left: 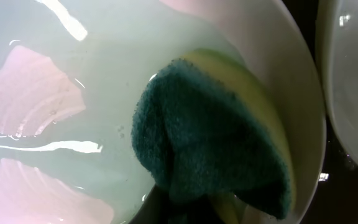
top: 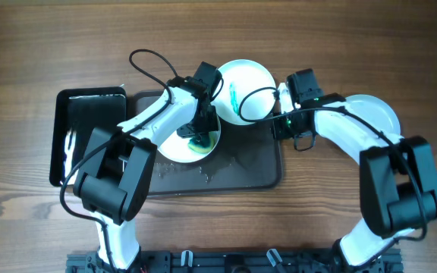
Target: Clean dirty plates on tray and stack at the side
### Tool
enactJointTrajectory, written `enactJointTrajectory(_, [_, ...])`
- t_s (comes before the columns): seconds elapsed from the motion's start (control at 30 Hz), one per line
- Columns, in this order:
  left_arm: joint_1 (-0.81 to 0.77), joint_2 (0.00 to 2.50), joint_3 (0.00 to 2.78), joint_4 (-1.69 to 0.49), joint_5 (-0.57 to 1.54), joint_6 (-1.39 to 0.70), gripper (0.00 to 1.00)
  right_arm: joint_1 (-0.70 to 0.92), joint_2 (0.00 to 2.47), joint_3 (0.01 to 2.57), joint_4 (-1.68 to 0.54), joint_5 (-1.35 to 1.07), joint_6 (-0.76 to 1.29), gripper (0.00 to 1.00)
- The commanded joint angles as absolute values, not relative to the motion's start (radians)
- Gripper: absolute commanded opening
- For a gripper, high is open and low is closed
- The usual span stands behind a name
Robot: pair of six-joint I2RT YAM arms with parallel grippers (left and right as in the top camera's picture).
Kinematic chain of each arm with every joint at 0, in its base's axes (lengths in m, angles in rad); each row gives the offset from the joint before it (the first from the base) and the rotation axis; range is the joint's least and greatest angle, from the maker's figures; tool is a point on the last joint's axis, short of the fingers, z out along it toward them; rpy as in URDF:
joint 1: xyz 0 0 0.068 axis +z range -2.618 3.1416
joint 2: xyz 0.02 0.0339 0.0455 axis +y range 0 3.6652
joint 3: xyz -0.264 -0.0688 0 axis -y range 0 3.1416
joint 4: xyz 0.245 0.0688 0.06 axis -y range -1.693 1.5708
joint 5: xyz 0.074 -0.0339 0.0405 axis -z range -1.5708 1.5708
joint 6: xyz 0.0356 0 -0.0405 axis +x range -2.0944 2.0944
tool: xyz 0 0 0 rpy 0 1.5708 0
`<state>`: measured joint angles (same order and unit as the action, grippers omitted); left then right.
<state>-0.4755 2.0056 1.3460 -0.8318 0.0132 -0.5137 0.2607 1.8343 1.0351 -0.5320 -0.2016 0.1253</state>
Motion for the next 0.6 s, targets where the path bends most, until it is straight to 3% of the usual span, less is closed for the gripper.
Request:
enactJointTrajectory(0.0, [-0.479, 2.061, 1.322, -0.83, 0.064, -0.506, 0.04, 0.26, 1.861, 1.024, -0.52, -0.237, 0.109, 0.17])
enactJointTrajectory(0.1, [-0.479, 2.061, 1.322, -0.829, 0.064, -0.505, 0.04, 0.26, 1.861, 1.023, -0.517, -0.236, 0.11, 0.05])
enactJointTrajectory(0.3, [-0.479, 2.061, 1.322, -0.825, 0.064, -0.505, 0.04, 0.206, 1.861, 1.023, -0.572, -0.221, 0.239, 0.04])
enactJointTrajectory(0.57, [-0.479, 2.061, 1.38, -0.893, 0.086, -0.505, 0.04, 0.041, 1.839, 1.023, -0.652, -0.267, 0.207, 0.04])
